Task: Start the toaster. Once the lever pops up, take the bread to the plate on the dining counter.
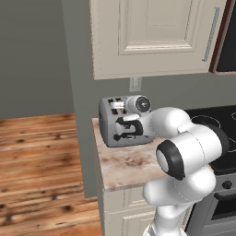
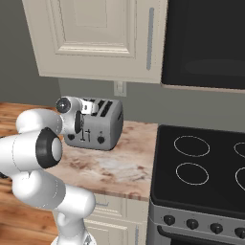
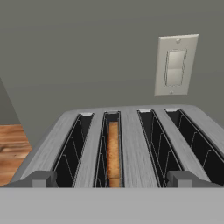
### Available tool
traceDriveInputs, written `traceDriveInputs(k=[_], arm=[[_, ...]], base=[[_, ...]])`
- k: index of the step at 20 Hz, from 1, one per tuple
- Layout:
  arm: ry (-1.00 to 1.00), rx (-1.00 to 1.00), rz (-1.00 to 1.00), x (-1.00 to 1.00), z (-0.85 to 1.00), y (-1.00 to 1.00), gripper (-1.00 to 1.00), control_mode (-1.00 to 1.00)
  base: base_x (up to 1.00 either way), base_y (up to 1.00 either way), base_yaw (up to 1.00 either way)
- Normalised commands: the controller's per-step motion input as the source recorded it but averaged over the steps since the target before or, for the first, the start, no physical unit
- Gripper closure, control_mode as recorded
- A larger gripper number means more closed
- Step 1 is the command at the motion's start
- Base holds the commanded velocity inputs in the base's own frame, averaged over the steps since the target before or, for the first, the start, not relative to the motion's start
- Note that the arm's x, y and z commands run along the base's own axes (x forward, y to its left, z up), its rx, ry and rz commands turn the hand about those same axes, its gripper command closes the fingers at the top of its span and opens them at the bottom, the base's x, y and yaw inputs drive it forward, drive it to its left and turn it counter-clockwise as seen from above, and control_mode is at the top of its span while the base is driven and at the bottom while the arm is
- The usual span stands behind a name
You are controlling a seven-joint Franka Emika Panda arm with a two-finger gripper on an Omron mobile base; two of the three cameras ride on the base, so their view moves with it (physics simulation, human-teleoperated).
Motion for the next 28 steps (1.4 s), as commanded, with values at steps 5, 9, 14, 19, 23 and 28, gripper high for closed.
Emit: traceDriveInputs(k=[5,9,14,19,23,28], arm=[[0.00,0.00,0.00,0.00,0.00,0.00,-1.00,-1.00],[0.00,0.00,0.00,0.00,0.00,0.00,-1.00,-1.00],[0.00,0.00,0.00,0.00,0.00,0.00,-1.00,-1.00],[0.00,0.00,0.00,0.00,0.00,0.00,-1.00,-1.00],[0.00,0.00,0.00,0.00,0.00,0.00,-1.00,-1.00],[0.00,0.00,0.00,0.00,0.00,0.00,-1.00,-1.00]], base=[[0.00,0.00,0.00],[0.00,0.00,0.00],[0.00,0.00,0.00],[0.00,0.00,0.00],[0.00,0.00,0.00],[0.00,0.00,0.00]])
